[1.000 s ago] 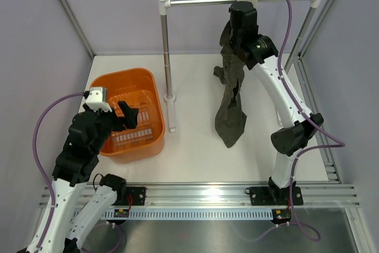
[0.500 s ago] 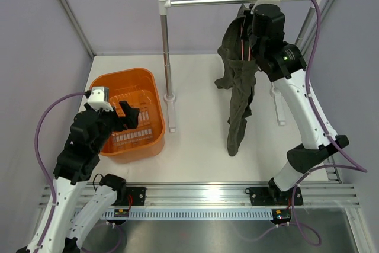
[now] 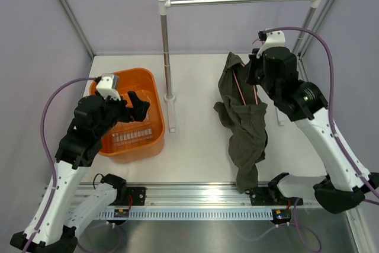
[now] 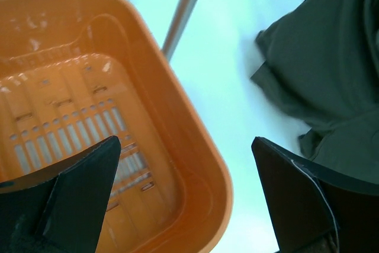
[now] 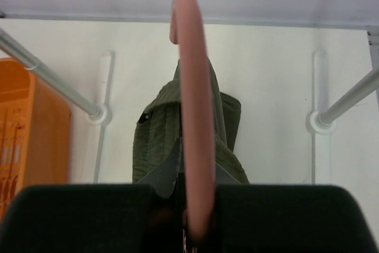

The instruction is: Remove the shorts from the hanger

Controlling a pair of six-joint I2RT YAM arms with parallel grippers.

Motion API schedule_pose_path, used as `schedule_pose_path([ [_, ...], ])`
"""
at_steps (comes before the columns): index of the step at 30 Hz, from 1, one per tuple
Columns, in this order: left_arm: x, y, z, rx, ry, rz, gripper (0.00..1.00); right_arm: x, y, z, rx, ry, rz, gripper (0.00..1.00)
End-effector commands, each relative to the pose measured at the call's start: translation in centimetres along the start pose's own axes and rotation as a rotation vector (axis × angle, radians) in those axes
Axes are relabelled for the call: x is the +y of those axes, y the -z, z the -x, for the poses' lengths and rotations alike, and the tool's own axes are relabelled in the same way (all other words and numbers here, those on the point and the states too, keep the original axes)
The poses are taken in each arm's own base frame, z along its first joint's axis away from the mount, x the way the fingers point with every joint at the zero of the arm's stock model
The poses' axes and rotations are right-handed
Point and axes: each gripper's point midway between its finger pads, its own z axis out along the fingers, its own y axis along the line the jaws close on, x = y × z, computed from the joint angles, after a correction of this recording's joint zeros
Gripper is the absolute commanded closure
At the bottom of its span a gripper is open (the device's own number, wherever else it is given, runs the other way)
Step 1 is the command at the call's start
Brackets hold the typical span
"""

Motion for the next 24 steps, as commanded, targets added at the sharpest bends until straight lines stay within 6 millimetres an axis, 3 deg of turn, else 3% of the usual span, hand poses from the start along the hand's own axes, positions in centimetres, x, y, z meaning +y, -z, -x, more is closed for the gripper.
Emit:
schedule_pose_path([
  [1,-4.5,0.9,5.1,-0.112,-0.001,-0.167,0.01,1.6,4.0,1.3,-0.079,-0.085,0.104,1.00],
  [5,-8.1,0.2,6.6,-0.114,-0.010,-0.237,0.01,3.0,5.1,-0.8,-0.037,-0.095,0.152,1.00],
  [8,-12.8,-0.4,6.4,-0.101,-0.062,-0.280,0.01,4.1,5.5,-1.8,-0.017,-0.101,0.159,1.00],
  [9,-13.9,-1.7,5.7,-0.071,-0.086,-0.270,0.01,4.9,5.7,-2.4,0.001,-0.093,0.181,1.00],
  [14,-19.9,-3.0,5.0,-0.063,-0.180,-0.272,0.01,6.7,6.5,-3.4,0.026,-0.076,0.175,1.00],
  [20,-21.4,-5.6,3.0,-0.030,-0.263,-0.168,0.01,8.2,7.4,-4.4,0.048,-0.073,0.192,1.00],
  [24,-21.1,-6.9,1.6,0.003,-0.287,-0.107,0.01,8.6,8.3,-4.6,0.047,-0.069,0.198,1.00],
])
